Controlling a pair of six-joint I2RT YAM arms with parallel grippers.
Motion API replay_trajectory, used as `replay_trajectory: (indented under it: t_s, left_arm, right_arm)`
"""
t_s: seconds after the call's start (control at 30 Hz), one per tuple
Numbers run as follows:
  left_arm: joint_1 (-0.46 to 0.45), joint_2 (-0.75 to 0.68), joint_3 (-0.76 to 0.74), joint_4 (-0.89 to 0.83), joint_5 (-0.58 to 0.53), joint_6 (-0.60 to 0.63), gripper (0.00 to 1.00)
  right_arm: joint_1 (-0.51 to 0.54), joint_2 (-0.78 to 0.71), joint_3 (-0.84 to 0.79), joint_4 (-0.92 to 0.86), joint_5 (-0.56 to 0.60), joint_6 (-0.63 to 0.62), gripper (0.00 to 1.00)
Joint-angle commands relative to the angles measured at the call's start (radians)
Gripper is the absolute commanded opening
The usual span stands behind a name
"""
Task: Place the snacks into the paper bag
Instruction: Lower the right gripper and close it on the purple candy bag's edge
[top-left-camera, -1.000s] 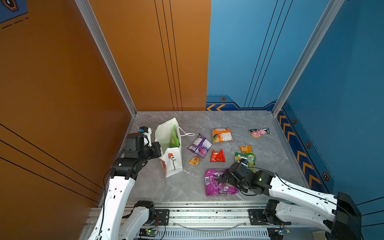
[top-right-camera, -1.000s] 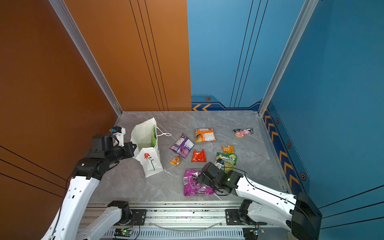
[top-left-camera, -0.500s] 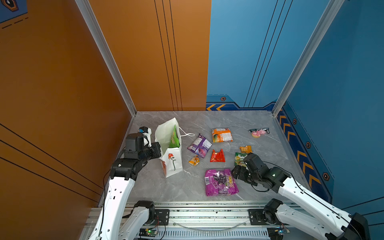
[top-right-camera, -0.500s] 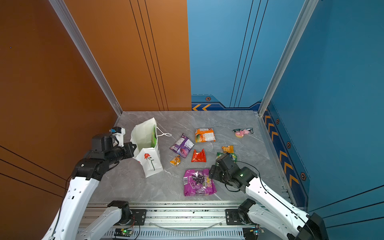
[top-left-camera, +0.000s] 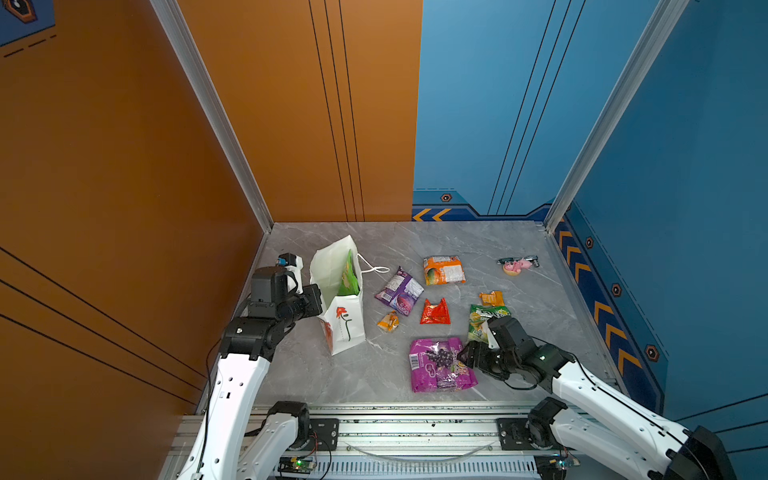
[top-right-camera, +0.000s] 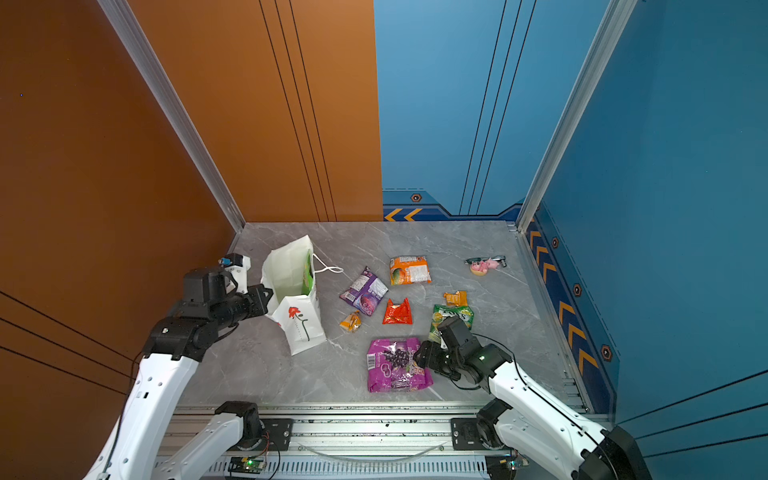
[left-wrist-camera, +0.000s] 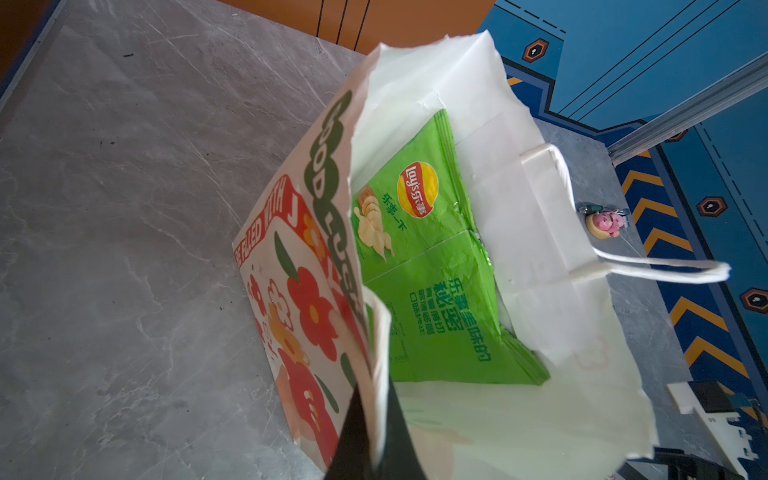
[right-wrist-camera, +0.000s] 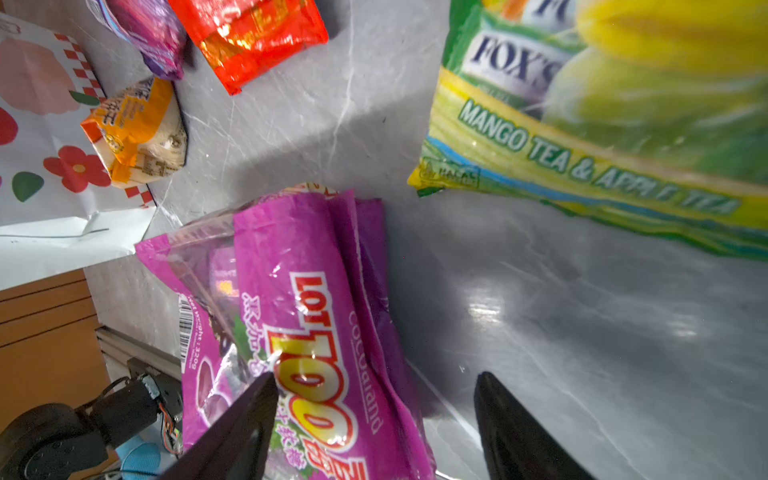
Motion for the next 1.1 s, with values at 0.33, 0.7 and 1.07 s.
replay_trajectory:
  t_s: [0.33,0.7,1.07]
  left_arm:
    - [0.007,-0.007,-0.012,0.017,-0.005,0.02,0.0]
    - [0.007,0.001,-0.012,0.016,-0.002,0.019,0.0]
    - [0.008,0.006,-0.017,0.021,0.0,0.017,0.0]
  right_arm:
    - [0.024,0.132,-0.089,0.156,0.002,0.049,0.49]
    - [0.07,0.185,-0.077,0.153,0.049,0.088,0.19]
    - [0.143,0.171,0.019,0.001,0.108,0.115,0.0]
